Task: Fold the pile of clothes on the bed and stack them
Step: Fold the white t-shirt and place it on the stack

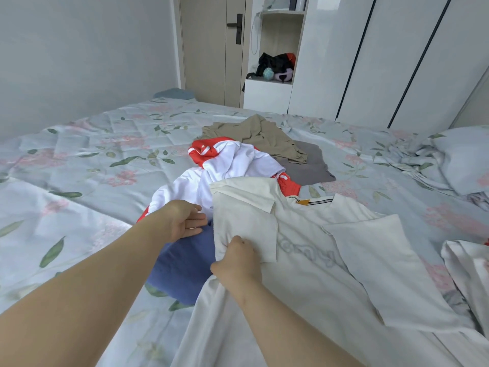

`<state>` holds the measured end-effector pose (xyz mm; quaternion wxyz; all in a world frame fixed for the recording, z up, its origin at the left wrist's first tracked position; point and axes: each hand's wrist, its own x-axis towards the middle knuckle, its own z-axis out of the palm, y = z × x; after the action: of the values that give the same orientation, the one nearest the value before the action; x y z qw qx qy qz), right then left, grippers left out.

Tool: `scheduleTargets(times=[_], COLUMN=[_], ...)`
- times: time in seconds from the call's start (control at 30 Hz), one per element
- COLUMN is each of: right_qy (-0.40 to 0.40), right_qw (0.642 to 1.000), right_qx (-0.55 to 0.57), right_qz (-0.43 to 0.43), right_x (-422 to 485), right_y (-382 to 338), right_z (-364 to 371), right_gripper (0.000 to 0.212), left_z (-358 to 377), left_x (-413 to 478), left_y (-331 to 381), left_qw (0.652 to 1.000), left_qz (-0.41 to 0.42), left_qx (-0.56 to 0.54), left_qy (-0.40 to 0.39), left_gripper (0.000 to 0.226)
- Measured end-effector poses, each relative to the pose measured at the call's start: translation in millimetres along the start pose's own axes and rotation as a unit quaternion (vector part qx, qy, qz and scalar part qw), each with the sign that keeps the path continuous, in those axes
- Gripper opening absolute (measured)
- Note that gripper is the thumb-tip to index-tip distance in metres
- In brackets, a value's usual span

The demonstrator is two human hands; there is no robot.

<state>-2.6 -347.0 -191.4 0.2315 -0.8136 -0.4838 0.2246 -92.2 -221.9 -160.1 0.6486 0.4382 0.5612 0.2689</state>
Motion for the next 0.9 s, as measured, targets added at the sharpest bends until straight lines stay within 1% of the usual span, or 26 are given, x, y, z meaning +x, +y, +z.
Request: scheduleTargets(times=[0.03,0.13,0.23,0.33,0.4,0.47,0.5,0.57,0.63,0.67,0.77,0.8,0.9], right_qy=[-0.008,-0.036,-0.046,-0.062,-0.066,-0.068,-0.070,-0.076,-0.082,-0.090,-0.115,-0.115,-0.094], right_qw=[1.000,0.996,0.986,0.974,0.964,0.952,0.946,0.933,0.910,0.890,0.814,0.797,0.774], right_qx=[0.019,0.081,0.158,0.216,0.254,0.293,0.309,0.341,0.391,0.427,0.545,0.567,0.599], right_qz=[0.001,0.004,0.012,0.022,0.038,0.055,0.065,0.087,0.113,0.130,0.167,0.172,0.182], right_x=[2.4,8.3,11.1,15.3,17.4,18.6,17.7,15.2,10.6,7.2,-8.3,-12.6,-26.1], right_y=[2.4,11.3,20.9,29.1,32.8,35.2,35.2,34.6,36.3,38.7,49.5,55.8,81.3], right_z=[-1.7,-8.7,-15.3,-17.6,-18.8,-19.0,-19.8,-21.8,-29.2,-34.6,-59.0,-68.1,-98.9], right_gripper=[0.018,0.031,0.033,0.036,0.041,0.040,0.036,0.022,0.012,0.011,0.017,0.019,0.024], left_z=[3.1,16.8,26.7,35.1,39.8,42.2,43.1,46.3,53.8,59.8,88.6,100.8,143.0], left_x=[3.3,13.1,27.4,44.1,52.4,58.6,60.4,60.3,53.0,47.7,25.5,16.4,-11.7], left_y=[1.0,3.6,3.7,4.6,7.9,13.1,15.7,22.1,28.5,32.2,44.9,48.6,55.2], left_qw=[1.000,1.000,0.999,0.999,1.000,0.998,0.995,0.991,0.993,0.992,0.988,0.987,0.985], left_qz=[-0.001,-0.008,-0.015,-0.018,-0.015,0.020,0.049,0.097,0.110,0.118,0.146,0.150,0.142], left_qx=[0.005,0.013,0.002,-0.016,-0.005,0.034,0.052,0.052,-0.014,-0.037,-0.049,-0.049,-0.045], left_qy=[-0.003,-0.024,-0.041,-0.023,0.008,0.052,0.070,0.072,0.037,0.019,-0.028,-0.045,-0.082], left_gripper=[0.020,0.013,0.013,0.010,0.018,0.025,0.027,0.027,0.017,0.015,0.021,0.022,0.020])
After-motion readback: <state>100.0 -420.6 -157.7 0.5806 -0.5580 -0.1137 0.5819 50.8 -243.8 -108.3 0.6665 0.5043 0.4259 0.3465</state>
